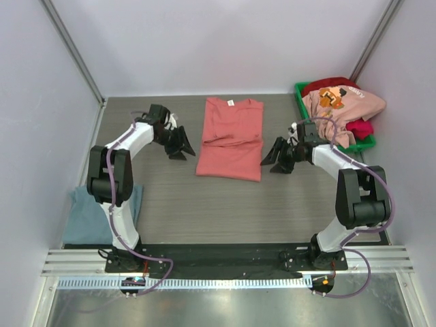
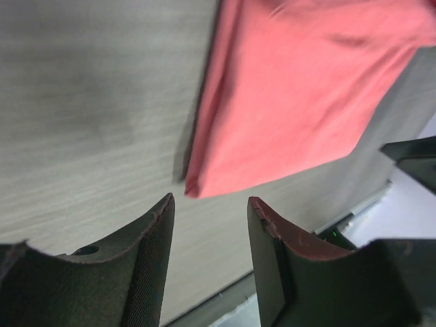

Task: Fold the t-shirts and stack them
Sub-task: Fold the tshirt

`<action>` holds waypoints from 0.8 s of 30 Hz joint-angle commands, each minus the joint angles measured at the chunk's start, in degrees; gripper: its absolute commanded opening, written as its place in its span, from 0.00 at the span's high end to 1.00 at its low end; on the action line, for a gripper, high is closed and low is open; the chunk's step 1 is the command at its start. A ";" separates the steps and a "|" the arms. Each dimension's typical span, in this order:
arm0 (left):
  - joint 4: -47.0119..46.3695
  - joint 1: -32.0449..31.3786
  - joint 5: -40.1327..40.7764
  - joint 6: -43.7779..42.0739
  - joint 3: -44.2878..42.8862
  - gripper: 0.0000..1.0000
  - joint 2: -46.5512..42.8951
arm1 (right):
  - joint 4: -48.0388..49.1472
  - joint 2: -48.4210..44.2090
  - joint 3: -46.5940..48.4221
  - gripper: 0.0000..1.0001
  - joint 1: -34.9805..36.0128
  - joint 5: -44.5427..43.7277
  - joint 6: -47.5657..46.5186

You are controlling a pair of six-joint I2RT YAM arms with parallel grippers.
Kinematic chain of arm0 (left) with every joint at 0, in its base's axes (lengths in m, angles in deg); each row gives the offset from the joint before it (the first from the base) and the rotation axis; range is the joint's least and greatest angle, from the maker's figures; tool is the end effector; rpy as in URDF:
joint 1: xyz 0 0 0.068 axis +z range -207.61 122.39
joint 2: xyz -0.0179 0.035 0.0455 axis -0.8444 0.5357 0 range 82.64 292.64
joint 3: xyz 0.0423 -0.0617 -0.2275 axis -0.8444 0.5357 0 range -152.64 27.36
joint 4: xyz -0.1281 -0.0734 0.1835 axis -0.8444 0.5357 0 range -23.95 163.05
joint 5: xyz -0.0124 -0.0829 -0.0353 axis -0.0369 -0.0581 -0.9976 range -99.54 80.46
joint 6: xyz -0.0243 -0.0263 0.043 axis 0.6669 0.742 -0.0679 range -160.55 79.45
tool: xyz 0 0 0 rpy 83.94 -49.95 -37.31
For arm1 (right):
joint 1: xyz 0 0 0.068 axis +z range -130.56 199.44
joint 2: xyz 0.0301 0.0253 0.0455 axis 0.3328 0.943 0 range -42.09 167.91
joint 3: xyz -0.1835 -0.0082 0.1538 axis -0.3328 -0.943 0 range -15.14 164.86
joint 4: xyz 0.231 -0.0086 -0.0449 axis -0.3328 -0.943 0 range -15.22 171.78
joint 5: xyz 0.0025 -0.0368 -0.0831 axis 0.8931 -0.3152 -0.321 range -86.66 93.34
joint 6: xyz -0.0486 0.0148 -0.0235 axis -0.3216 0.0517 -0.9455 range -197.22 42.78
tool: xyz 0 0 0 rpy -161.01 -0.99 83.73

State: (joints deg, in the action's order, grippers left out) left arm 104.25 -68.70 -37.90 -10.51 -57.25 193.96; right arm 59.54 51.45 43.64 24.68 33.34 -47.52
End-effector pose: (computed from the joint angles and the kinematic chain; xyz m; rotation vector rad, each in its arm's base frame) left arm 0.3597 -0.0892 0.1853 -0.3029 2.7641 -0.8737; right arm 0.3021 0.0471 0.1780 0.3498 2.5916 0.8980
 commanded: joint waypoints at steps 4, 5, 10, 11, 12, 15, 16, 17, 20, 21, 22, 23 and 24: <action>-4.96 0.11 -11.01 6.51 8.24 0.50 0.73 | 1.84 0.15 -8.68 0.42 0.39 4.01 6.60; -5.23 0.11 -11.02 6.78 8.42 0.50 1.17 | 2.81 1.02 -8.69 0.42 0.39 4.28 6.87; -6.38 -0.51 -11.10 7.66 8.51 0.45 3.36 | 4.48 4.80 -7.64 0.43 0.48 4.10 8.36; -6.29 -0.68 -11.10 7.66 8.51 0.44 3.63 | 4.66 4.81 -7.54 0.43 0.48 4.19 8.45; -6.29 -0.77 -11.10 7.66 8.51 0.44 3.98 | 4.75 5.68 -7.46 0.43 0.57 4.45 8.63; -6.03 -1.74 -10.67 7.58 8.33 0.45 4.86 | 5.10 7.18 -6.93 0.43 0.74 4.54 9.06; -5.85 -1.91 -10.58 7.49 8.42 0.47 5.04 | 5.36 7.45 -6.75 0.43 1.00 4.63 9.24; -5.68 -2.09 -10.23 7.40 8.42 0.47 5.13 | 5.45 7.80 -6.67 0.43 1.01 4.63 9.42; -4.27 -2.53 -9.61 6.87 8.42 0.48 5.30 | 6.06 8.59 -6.66 0.43 1.09 4.72 10.21; -3.66 -2.53 -9.44 6.70 8.50 0.48 5.30 | 6.42 8.77 -6.75 0.44 1.09 4.81 10.64; -3.57 -2.53 -9.17 6.61 8.51 0.48 5.30 | 6.94 9.12 -6.84 0.43 1.09 4.89 10.91; -3.48 -2.44 -9.00 6.52 8.68 0.48 5.39 | 7.12 9.29 -6.84 0.44 1.27 5.15 11.09; -3.65 -2.53 -8.73 6.52 8.77 0.48 5.65 | 7.21 9.47 -6.93 0.44 1.36 5.07 11.18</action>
State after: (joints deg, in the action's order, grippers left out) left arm 99.68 -71.11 -46.88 -3.47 -48.16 199.23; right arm 65.12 59.34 36.17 25.40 40.29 -37.14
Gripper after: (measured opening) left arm 0.521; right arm 0.561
